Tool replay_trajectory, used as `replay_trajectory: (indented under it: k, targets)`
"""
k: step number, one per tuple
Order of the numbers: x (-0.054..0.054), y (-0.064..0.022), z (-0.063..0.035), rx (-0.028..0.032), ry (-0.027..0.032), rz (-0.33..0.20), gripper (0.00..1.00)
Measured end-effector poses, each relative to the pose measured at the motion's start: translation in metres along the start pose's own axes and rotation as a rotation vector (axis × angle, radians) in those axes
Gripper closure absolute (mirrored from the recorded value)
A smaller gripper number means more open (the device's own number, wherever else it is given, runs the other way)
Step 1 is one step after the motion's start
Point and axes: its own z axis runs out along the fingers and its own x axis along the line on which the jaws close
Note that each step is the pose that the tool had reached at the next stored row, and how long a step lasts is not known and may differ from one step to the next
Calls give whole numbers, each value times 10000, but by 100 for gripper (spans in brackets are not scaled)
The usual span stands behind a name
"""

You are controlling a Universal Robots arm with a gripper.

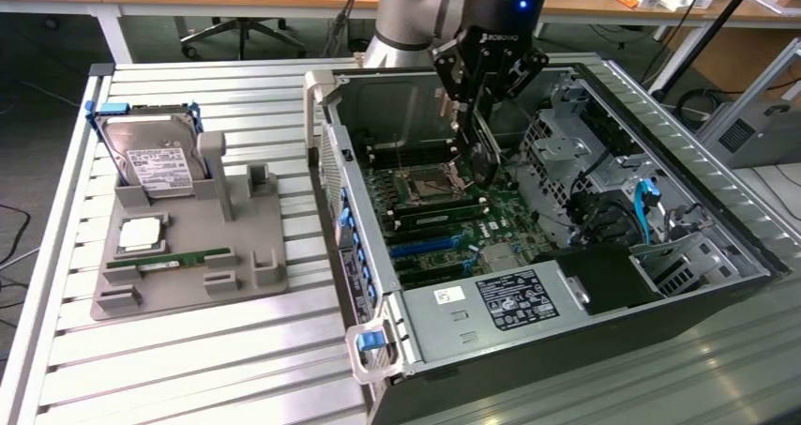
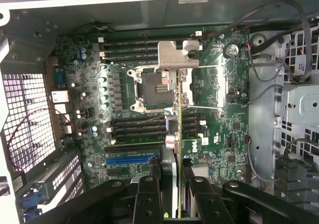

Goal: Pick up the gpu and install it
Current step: 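Pick up the gpu and move the gpu toward the slot, then insert the gpu into the slot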

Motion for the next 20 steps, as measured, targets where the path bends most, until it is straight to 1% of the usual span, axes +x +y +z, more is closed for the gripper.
replay_trajectory:
  k: [5, 16, 20]
  targets:
    - [-27, 4, 22, 16, -1, 0, 73]
    - [-29, 4, 23, 15, -1, -3, 73]
    - [-29, 4, 24, 12, -12, -97, 73]
